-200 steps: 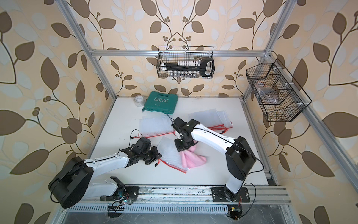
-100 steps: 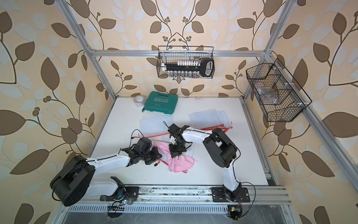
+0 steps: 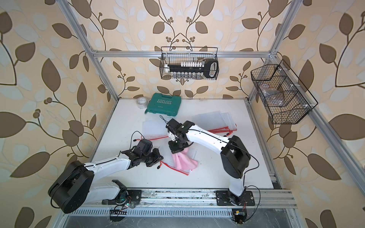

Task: Wipe the document bag
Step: Wipe the dirt from the document bag.

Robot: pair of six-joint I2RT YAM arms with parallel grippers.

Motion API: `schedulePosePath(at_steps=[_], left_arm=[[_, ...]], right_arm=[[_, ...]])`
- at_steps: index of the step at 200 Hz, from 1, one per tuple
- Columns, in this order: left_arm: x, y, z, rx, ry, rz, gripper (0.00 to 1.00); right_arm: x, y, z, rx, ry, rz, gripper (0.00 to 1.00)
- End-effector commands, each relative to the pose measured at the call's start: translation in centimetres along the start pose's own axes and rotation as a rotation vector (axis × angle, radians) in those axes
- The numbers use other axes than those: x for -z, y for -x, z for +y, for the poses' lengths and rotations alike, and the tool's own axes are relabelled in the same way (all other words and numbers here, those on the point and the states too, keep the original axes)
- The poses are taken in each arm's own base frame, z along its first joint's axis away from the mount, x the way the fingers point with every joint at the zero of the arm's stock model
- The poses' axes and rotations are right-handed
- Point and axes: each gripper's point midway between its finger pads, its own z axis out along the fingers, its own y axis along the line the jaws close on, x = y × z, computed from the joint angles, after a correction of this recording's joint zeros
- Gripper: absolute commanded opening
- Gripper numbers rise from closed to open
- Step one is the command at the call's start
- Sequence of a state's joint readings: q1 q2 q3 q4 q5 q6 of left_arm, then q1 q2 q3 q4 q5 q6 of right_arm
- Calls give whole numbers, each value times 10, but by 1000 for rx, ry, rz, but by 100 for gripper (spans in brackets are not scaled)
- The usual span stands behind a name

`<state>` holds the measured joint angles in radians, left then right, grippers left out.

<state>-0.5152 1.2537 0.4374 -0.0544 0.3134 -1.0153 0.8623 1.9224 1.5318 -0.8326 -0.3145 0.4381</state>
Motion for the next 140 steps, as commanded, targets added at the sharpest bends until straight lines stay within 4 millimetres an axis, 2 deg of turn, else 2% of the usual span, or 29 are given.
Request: schedulePosePath(at_steps=[1,12,24,42,54,70,85,97,108,125,140], left_arm=[[12,8,-19,-37,-46,-23,0],[13,10,-19,-36,-46,-27,0],[13,10,-18,-32,-46,-28,0],[10,9,-12,-23,-39,-19,0],[10,8,-9,-19,-35,-18,0],[11,10,-6,-9,-34,-22,0],[14,14,-4,0,-38,-30,0],[16,17,-4,5,-43,-36,0],[18,19,-5,6,-46,-38,0],[20,21,-8,-1,-46,-41,0],[20,22,-10,-2,-46,-39,0]], right_arm=[[-29,14,46,-45,275,36,0],[-45,10,31,-108,248,66,0],[-57,-4,6,-177,210,103,0],[-58,-42,-60,-262,18,165,0],[-41,-69,-105,-269,-159,186,0],[-1,-96,-153,-282,-361,186,0],[39,-107,-177,-289,-481,137,0],[68,-104,-176,-269,-513,84,0],[77,-92,-158,-228,-462,44,0],[69,-63,-111,-149,-309,17,0],[43,-38,-53,-57,-134,21,0]])
